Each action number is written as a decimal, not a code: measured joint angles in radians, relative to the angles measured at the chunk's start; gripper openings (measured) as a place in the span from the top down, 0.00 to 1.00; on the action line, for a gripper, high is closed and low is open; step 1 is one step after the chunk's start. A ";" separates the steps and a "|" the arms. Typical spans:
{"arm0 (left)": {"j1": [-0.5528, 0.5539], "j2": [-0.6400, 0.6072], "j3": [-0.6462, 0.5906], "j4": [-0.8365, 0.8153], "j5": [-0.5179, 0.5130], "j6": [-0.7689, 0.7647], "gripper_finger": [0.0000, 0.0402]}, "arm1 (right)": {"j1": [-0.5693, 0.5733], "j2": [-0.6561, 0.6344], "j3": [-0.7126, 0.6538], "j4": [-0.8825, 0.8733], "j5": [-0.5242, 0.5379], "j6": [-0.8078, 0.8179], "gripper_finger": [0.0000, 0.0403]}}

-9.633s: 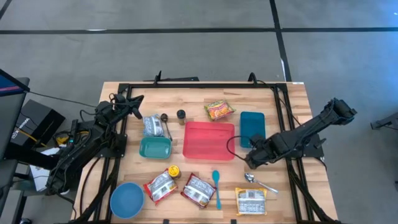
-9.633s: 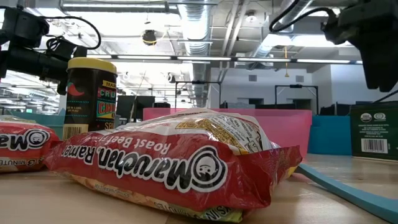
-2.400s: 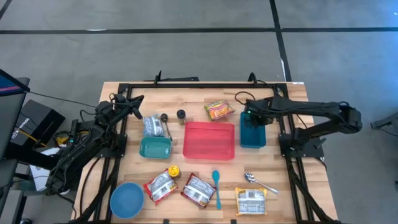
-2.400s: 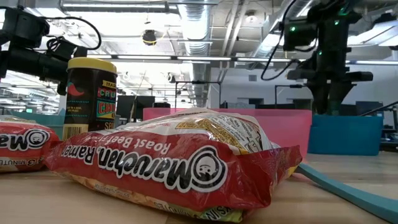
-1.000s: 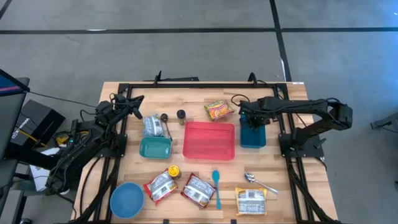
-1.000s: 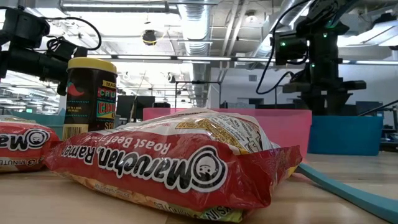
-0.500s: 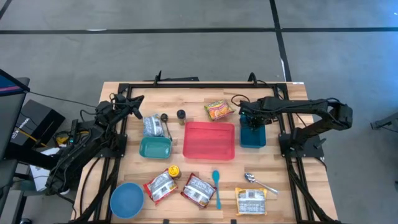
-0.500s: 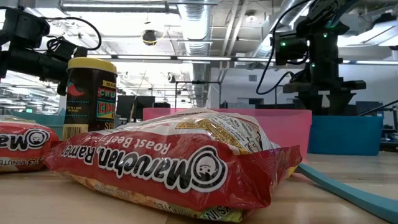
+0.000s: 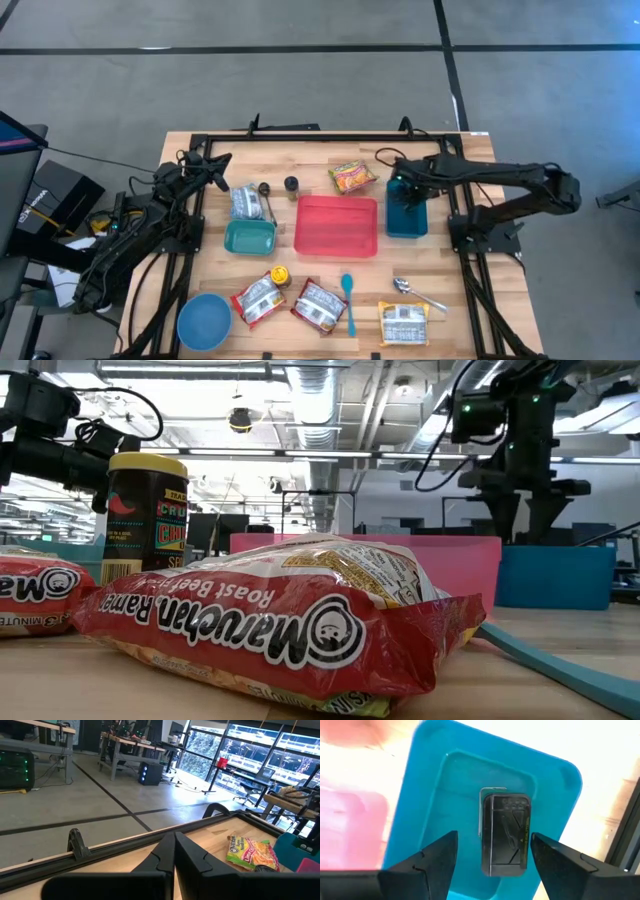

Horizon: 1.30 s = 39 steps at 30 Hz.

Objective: Pick & Place Food Item
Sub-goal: Put the black seasoning bottle into the blue bin

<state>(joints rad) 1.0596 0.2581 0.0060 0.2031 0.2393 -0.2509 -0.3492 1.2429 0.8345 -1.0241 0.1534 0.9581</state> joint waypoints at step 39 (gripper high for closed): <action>0.000 0.000 0.000 0.000 0.000 0.000 1.00 | 0.305 -0.315 0.000 0.283 0.120 -0.310 0.62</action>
<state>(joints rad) 1.0597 0.2581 0.0061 0.2028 0.2393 -0.2512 -0.0443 0.9284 0.8345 -0.7413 0.2730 0.6486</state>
